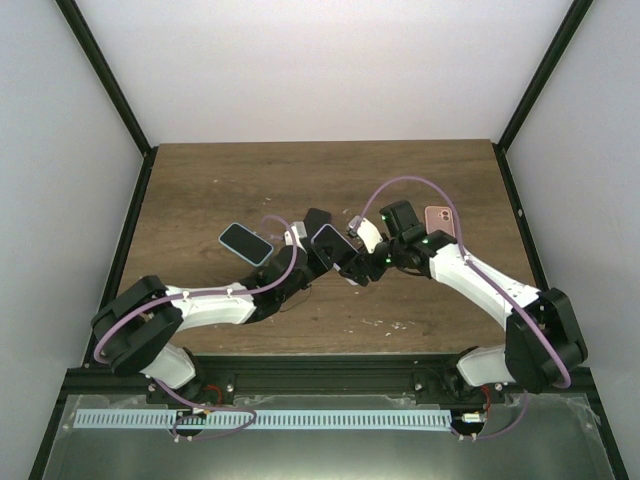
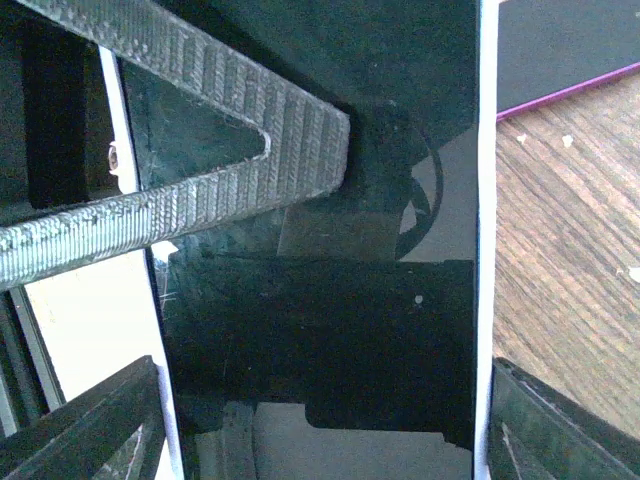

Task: Take the phone out of the phone case
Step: Adjust the phone.

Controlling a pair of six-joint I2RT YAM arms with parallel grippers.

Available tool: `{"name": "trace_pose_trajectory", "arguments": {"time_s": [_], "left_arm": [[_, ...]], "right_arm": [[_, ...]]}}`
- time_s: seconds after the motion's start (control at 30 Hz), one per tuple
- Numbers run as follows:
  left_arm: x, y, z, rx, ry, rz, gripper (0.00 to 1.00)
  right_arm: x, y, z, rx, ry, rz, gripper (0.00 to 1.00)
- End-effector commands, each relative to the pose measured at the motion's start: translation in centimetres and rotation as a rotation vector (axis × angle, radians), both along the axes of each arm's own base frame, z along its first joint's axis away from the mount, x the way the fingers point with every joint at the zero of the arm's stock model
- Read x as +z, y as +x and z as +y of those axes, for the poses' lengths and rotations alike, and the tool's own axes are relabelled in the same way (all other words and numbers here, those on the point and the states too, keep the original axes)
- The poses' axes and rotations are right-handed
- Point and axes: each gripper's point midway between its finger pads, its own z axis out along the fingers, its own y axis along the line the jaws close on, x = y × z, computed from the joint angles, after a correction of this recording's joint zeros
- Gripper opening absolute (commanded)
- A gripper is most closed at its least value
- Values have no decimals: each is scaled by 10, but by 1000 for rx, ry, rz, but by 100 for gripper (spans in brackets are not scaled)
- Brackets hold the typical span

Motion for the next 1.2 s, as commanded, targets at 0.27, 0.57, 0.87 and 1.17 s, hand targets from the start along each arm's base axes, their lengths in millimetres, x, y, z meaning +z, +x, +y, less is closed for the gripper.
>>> {"name": "trace_pose_trajectory", "arguments": {"time_s": [0.27, 0.57, 0.87, 1.17], "left_arm": [[43, 8, 0, -162, 8, -121, 2], [47, -32, 10, -534, 214, -279, 0], [92, -89, 17, -818, 247, -579, 0], [117, -112, 1, -998, 67, -623, 0]], "right_arm": [[38, -11, 15, 138, 102, -69, 88], [82, -32, -6, 181, 115, -230, 100], [102, -82, -8, 407, 220, -121, 93], [76, -109, -18, 509, 195, -115, 69]]}}
